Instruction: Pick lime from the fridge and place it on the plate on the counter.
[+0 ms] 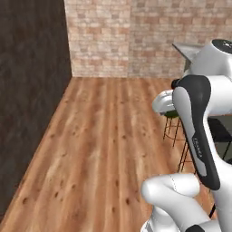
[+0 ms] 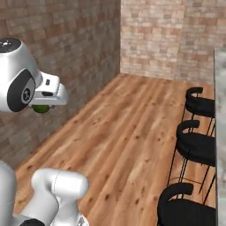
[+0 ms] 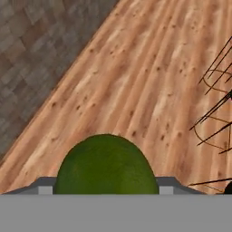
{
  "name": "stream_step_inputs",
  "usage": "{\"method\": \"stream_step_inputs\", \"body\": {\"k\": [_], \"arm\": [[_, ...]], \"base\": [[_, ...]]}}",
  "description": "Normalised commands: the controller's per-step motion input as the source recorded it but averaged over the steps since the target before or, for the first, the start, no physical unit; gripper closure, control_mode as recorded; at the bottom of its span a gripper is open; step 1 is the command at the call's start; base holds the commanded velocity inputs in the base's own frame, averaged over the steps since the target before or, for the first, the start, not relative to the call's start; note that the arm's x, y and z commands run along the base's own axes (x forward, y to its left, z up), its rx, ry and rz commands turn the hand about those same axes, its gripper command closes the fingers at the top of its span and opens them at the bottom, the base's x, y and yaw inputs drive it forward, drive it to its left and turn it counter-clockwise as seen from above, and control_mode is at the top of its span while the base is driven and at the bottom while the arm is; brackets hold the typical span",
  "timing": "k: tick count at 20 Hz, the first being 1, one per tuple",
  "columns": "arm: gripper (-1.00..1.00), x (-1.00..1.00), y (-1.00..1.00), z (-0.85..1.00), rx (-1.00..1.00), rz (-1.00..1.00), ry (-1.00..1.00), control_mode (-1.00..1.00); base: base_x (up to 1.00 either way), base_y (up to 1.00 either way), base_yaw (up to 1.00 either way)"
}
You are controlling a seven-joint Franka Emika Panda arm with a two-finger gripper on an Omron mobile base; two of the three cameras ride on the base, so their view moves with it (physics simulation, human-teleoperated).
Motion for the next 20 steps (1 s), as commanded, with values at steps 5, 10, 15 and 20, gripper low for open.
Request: {"method": "stream_step_inputs", "body": {"k": [5,10,15,20], "arm": [[1.00,0.00,0.00,0.00,0.00,0.00,0.00,1.00],[1.00,0.00,0.00,0.00,0.00,0.00,0.00,1.00],[1.00,0.00,0.00,0.00,0.00,0.00,0.00,1.00],[1.00,0.00,0.00,0.00,0.00,0.00,0.00,1.00]], "base": [[0.39,0.20,-0.78],[0.65,0.24,-0.54],[0.94,0.46,-0.36],[0.61,0.53,-0.81]]}}
